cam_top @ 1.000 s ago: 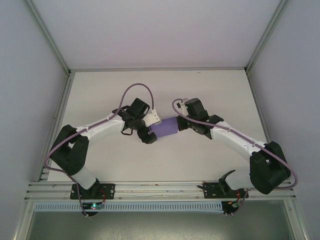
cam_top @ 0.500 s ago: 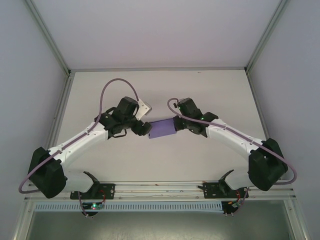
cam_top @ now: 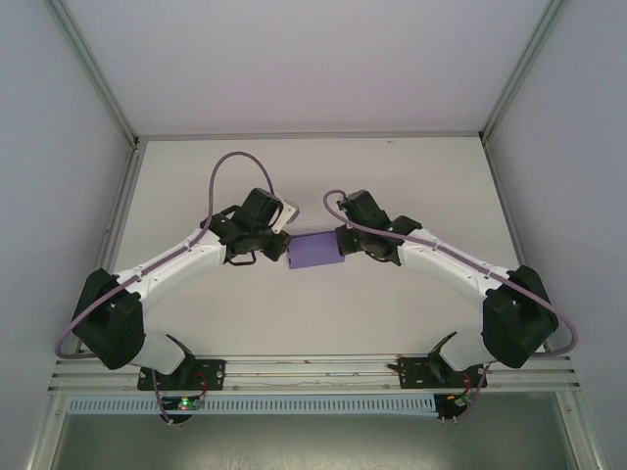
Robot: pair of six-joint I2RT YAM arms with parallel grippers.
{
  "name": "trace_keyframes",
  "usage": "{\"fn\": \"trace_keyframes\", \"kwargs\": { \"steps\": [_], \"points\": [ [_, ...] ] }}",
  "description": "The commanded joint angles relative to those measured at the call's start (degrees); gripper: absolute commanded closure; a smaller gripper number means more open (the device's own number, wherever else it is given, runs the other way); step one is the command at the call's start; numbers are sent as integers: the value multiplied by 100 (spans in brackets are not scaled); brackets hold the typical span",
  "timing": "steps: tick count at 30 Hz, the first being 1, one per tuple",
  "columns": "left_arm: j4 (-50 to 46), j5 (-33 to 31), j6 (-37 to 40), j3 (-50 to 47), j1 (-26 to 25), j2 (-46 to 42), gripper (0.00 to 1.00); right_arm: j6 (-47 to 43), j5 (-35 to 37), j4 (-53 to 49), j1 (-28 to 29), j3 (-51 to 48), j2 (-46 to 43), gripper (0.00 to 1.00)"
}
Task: Assemble paper box
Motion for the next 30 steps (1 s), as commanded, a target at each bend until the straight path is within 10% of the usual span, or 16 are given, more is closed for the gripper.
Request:
{"fn": "trace_keyframes", "kwargs": {
  "steps": [1,9,30],
  "points": [
    [-195,-136,-125,198,-50,20,81,88,-38,-548,89,19,234,100],
    [-332,-377,-695,449,-55,276,100,313,216,-493,230,-42,227,100],
    [-2415,1023,-3095,2183,174,1199,100,1446,1617,-324,1299,-268,564,100]
  ]
}}
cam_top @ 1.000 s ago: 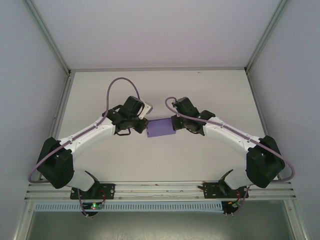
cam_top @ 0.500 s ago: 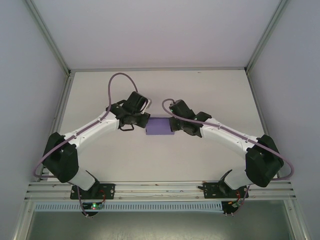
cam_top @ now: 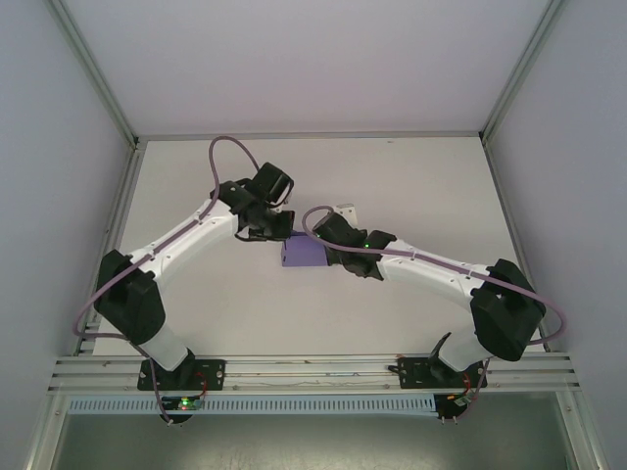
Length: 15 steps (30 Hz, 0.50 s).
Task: Assemble paper box
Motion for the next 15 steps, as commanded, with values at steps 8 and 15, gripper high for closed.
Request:
{"fn": "trace_keyframes", "kwargs": {
  "steps": [8,15],
  "points": [
    [-807,953,-510,685,225,530,100,218,-276,-213,313,-223,262,100],
    [-963,1770,-603,921,608,927,100,169,-425,-168,348,-184,418,100]
  ]
}}
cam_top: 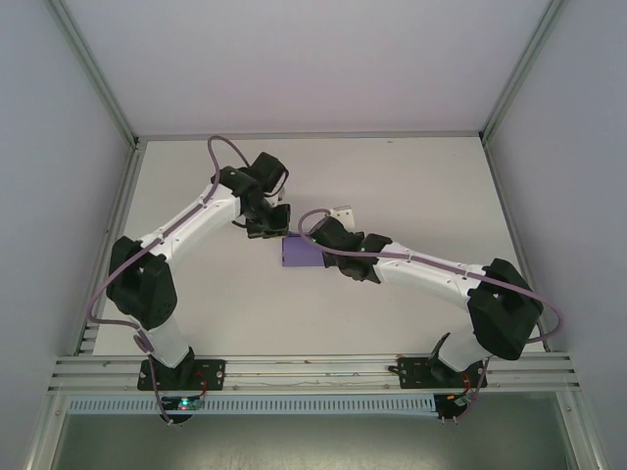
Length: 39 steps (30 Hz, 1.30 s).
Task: Assemble paper box
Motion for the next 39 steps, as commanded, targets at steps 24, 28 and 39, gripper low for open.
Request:
{"fn": "trace_keyframes", "kwargs": {
  "steps": [24,28,39],
  "points": [
    [-1224,1389,470,893,491,576,87,-247,-437,-582,231,-82,544,100],
    [-1406,593,796,931,486,449,64,-247,-454,-557,236,-134,511,100],
    [-294,-1366,2990,-449,-237,-821,37,-312,-492,-617,213,-119,544,100]
  ]
}}
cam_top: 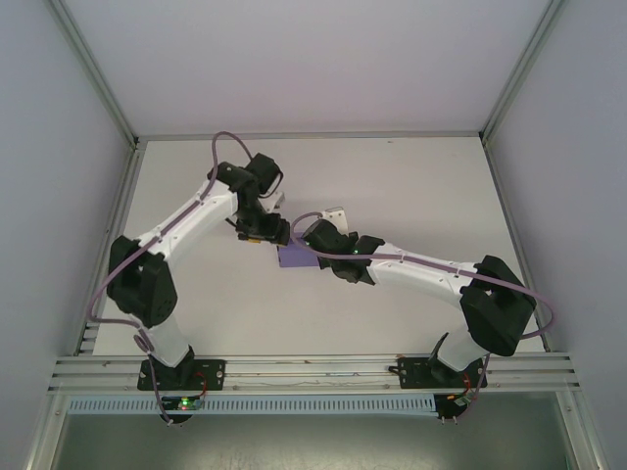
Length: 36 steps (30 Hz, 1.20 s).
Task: Assemble paper box
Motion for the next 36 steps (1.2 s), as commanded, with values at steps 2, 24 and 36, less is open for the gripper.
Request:
{"fn": "trace_keyframes", "kwargs": {
  "steps": [2,24,36],
  "points": [
    [983,-1114,1160,-847,-141,-859,39,-137,-679,-719,38,-198,354,100],
    [3138,-1152,1686,-2197,-198,-1059,63,-533,-1043,-451,-140,-329,117,100],
    [3190,-1170,1722,-2137,-215,-836,73,-656,-1210,-451,-191,-248,27,100]
  ]
}}
